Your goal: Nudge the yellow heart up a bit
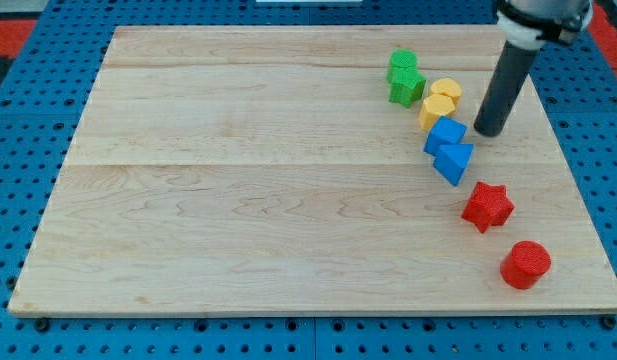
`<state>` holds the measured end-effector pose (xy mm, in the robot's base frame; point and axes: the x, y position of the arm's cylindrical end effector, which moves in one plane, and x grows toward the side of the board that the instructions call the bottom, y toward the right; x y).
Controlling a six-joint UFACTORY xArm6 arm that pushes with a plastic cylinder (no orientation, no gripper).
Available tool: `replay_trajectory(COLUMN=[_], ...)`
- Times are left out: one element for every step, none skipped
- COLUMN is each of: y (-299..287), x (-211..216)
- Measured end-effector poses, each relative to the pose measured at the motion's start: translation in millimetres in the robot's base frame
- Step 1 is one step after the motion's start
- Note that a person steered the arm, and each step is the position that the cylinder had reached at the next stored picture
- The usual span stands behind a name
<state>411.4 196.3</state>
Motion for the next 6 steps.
replay_trajectory(y=[-39.4,-44.4,-5.6,3.0,-4.7,-5.0], x=[-18.7,-29.6,-29.6,-41.3,-57.1,-62.8])
